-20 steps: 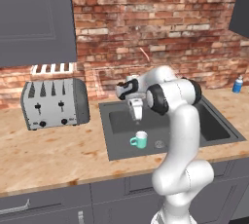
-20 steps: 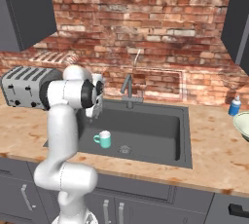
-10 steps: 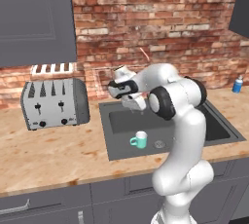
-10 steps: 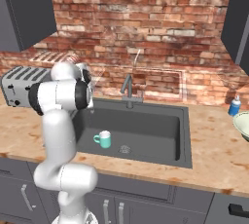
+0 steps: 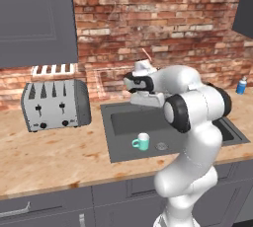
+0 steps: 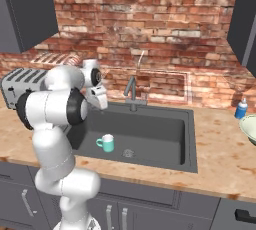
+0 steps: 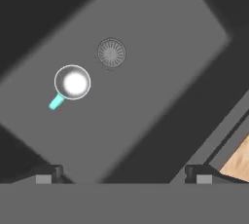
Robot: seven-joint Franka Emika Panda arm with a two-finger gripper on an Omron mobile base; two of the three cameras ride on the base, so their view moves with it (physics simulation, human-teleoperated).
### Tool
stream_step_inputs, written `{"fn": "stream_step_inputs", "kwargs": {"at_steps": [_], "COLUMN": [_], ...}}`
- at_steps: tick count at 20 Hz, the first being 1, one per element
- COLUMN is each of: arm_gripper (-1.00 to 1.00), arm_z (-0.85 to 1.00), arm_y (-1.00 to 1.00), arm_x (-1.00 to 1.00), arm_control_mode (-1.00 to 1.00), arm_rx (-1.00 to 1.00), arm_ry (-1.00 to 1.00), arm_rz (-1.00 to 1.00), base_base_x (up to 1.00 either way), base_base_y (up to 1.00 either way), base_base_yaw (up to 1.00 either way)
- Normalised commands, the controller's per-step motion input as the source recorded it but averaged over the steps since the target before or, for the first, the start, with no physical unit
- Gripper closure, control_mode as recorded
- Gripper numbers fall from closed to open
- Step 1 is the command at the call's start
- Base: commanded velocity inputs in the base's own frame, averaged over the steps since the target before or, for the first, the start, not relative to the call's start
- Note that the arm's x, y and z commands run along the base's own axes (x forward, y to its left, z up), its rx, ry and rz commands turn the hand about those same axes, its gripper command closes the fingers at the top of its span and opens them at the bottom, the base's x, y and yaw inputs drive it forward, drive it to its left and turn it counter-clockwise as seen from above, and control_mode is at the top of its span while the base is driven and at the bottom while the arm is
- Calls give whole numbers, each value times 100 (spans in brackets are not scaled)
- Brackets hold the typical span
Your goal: Pick the mug and place it in the sink. Pick the bowl and place it in the open cabinet and then close the cabinet.
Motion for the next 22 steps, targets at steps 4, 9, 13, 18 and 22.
{"fn": "stream_step_inputs", "kwargs": {"at_steps": [4, 9, 13, 18, 22], "arm_gripper": [-100, -100, -100, -100, -100], "arm_z": [61, 53, 35, 28, 16], "arm_y": [-3, 0, 0, -1, -9], "arm_x": [-23, -33, -27, -33, -27], "arm_control_mode": [-100, -100, -100, -100, -100], "arm_rx": [18, 1, 0, 0, 4], "arm_ry": [0, -2, -5, -8, -3], "arm_rz": [7, 1, 0, 3, 6], "base_base_x": [0, 0, 0, 0, 0], "base_base_y": [0, 0, 0, 0, 0], "base_base_yaw": [0, 0, 0, 0, 0]}}
